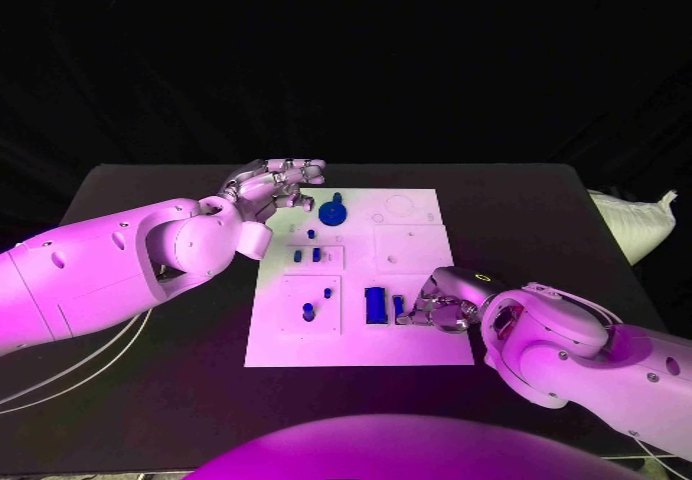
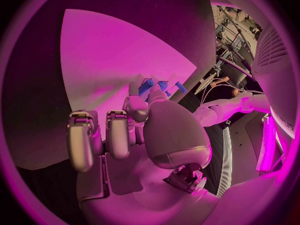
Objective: Assemble the parts on the task board
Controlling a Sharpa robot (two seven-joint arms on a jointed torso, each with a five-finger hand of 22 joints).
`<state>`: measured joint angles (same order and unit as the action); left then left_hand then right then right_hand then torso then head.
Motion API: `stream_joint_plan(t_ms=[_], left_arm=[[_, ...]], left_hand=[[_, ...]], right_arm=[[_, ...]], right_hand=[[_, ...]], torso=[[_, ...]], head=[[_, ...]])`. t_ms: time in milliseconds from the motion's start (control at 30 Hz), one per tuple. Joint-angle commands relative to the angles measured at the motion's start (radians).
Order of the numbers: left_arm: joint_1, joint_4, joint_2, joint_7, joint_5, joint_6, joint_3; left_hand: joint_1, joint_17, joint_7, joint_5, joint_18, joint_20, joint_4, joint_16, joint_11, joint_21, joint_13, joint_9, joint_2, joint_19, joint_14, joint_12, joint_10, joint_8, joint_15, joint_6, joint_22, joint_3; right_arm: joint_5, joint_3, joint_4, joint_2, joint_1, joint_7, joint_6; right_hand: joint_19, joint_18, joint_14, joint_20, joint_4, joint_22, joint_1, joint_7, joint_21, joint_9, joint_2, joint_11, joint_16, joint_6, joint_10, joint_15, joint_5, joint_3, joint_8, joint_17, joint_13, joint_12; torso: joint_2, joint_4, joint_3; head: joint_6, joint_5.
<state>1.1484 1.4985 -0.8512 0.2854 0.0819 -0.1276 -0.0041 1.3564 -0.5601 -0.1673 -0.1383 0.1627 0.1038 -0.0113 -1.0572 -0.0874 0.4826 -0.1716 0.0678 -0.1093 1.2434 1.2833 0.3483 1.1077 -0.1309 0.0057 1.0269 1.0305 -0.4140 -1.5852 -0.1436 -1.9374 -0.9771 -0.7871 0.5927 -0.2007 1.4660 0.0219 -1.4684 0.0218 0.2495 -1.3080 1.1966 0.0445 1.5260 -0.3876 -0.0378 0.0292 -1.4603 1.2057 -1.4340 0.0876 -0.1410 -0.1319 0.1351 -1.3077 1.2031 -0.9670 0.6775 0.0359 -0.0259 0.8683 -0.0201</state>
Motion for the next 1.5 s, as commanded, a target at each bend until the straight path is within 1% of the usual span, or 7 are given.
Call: stream_joint_plan(t_ms=[33,600,833,967,1167,1400,1500], left_arm=[[0.0,0.001,0.001,0.003,-0.004,0.021,0.001],[0.0,0.001,0.002,0.003,-0.004,0.021,0.001],[0.0,-0.001,0.002,0.003,-0.004,0.021,0.0],[-0.001,-0.005,0.002,0.003,-0.004,0.021,-0.001],[-0.003,-0.018,0.004,0.0,0.037,0.022,-0.009],[-0.02,-0.044,0.017,0.0,0.076,0.012,-0.014],[-0.027,-0.066,0.03,0.008,0.087,0.0,-0.015]], left_hand=[[-0.003,0.001,-0.002,-0.003,0.018,0.001,-0.003,0.006,0.0,-0.006,-0.002,0.0,0.009,-0.006,-0.005,0.004,-0.006,-0.003,-0.001,-0.006,-0.001,0.002],[-0.003,0.001,-0.002,-0.003,0.018,0.001,-0.003,0.006,0.0,-0.006,-0.002,0.0,0.009,-0.006,-0.005,0.004,-0.006,-0.003,-0.001,-0.006,-0.001,0.002],[-0.003,0.001,-0.002,-0.003,0.018,0.001,-0.003,0.006,0.0,-0.006,-0.002,0.0,0.009,-0.006,-0.005,0.004,-0.006,-0.003,-0.001,-0.006,-0.001,0.002],[-0.003,0.001,-0.002,-0.003,0.018,0.001,-0.003,0.006,0.0,-0.006,-0.002,0.0,0.009,-0.006,-0.005,0.004,-0.006,-0.003,-0.001,-0.006,-0.001,0.002],[-0.006,0.008,-0.003,-0.002,0.018,0.001,-0.002,0.01,-0.001,-0.008,-0.002,0.0,0.009,-0.007,-0.009,0.008,-0.008,-0.005,-0.001,-0.007,-0.002,0.005],[-0.026,0.097,-0.011,0.011,0.016,0.012,0.009,0.088,-0.011,-0.045,0.007,-0.001,0.005,-0.051,-0.092,0.003,-0.04,-0.006,0.013,-0.023,-0.021,0.021],[-0.031,0.136,-0.018,0.012,0.013,0.025,0.013,0.161,-0.025,-0.101,0.022,-0.001,0.001,-0.124,-0.184,-0.013,-0.062,-0.007,0.028,-0.035,-0.051,0.029]], right_arm=[[-0.001,0.0,0.004,0.004,0.001,-0.009,0.009],[-0.048,0.002,0.059,0.044,0.008,-0.004,0.044],[-0.039,0.002,0.05,0.04,0.009,-0.012,-0.019],[0.018,0.002,0.04,0.028,0.008,-0.047,-0.091],[0.247,-0.002,0.048,0.011,-0.007,-0.184,-0.211],[0.715,-0.004,0.169,0.023,-0.077,-0.502,-0.271],[0.904,-0.003,0.252,0.049,-0.103,-0.635,-0.284]], right_hand=[[0.075,-0.007,-0.069,0.0,0.0,-0.212,0.008,0.003,0.0,-0.001,-0.006,-0.002,0.002,-0.005,-0.002,0.002,0.006,-0.002,0.001,-0.077,0.0,0.006],[0.074,-0.006,-0.068,-0.001,-0.046,-0.211,0.105,0.002,-0.002,-0.001,-0.019,-0.001,0.004,-0.007,-0.001,0.003,0.047,0.0,0.001,-0.076,0.002,0.01],[0.072,-0.005,-0.067,0.0,-0.034,-0.208,0.09,0.006,-0.004,0.0,-0.019,-0.004,0.008,-0.011,0.004,0.001,0.044,-0.011,-0.002,-0.07,-0.005,0.025],[0.063,-0.001,-0.064,0.004,-0.011,-0.193,0.066,0.015,-0.018,0.005,0.0,-0.012,0.019,-0.033,0.029,-0.005,-0.022,-0.041,-0.014,-0.055,-0.039,0.087],[0.045,0.007,-0.058,0.016,0.004,-0.164,0.076,0.04,-0.045,0.021,0.013,-0.033,0.04,-0.097,0.08,-0.021,-0.059,-0.068,-0.052,-0.027,-0.105,0.202],[-0.022,0.037,-0.02,0.035,-0.048,-0.061,0.182,0.065,-0.148,0.032,-0.011,-0.055,0.154,-0.15,0.206,-0.04,-0.068,-0.052,-0.069,0.117,-0.261,0.446],[-0.154,0.088,0.062,0.044,-0.072,0.139,0.232,0.079,-0.355,0.038,-0.027,-0.068,0.365,-0.179,0.276,-0.05,-0.066,-0.038,-0.071,0.358,-0.316,0.51]], torso=[[0.0,-0.0016,-0.0008],[0.0,-0.0019,0.0],[0.0,0.0001,0.0008],[-0.002,0.0008,-0.0002],[-0.011,0.0058,-0.0019],[-0.046,0.0127,-0.0079],[-0.065,0.0142,-0.0134]], head=[[-0.001,0.001],[0.003,0.0],[0.0,-0.002],[-0.004,0.0],[-0.014,0.001],[-0.035,0.008],[-0.047,0.008]])
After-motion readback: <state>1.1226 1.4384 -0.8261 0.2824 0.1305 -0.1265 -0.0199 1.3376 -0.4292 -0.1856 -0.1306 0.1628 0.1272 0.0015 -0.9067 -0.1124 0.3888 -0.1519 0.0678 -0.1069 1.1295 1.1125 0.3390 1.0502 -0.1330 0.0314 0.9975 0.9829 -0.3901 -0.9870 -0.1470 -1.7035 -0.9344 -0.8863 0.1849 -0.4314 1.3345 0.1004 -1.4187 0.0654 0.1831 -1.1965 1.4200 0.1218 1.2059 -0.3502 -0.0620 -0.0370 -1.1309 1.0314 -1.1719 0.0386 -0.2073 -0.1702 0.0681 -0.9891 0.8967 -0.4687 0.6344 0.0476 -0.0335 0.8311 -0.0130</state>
